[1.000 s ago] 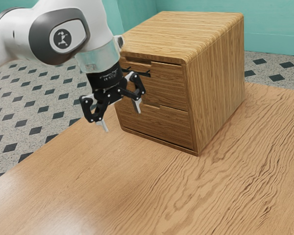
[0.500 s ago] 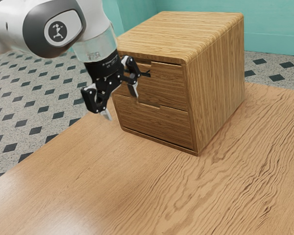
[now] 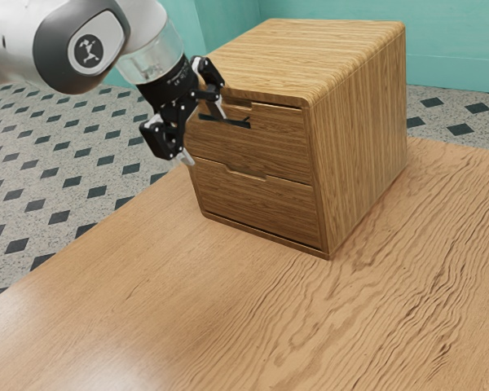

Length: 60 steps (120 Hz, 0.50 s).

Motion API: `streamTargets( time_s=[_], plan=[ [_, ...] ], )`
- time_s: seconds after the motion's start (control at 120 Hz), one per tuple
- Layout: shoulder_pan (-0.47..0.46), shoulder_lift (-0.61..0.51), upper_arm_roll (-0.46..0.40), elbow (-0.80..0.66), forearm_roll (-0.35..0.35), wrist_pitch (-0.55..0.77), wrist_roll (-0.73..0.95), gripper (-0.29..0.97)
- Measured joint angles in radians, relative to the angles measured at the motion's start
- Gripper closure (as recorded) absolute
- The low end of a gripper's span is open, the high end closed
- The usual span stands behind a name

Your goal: Pull the drawer handle with one arm to open the drawer

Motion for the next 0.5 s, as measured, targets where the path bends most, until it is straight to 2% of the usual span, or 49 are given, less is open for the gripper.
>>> streamTargets(
  time_s=[0.233,0.433,0.5],
  plan=[
    [0.049,0.029,-0.002,0.018,0.001,0.036,-0.007,0.0],
    [0.164,0.094,-0.007,0.077,0.023,0.054,-0.008,0.0],
    [0.161,0.062,-0.009,0.015,0.041,0.076,-0.009,0.0]
  ],
)
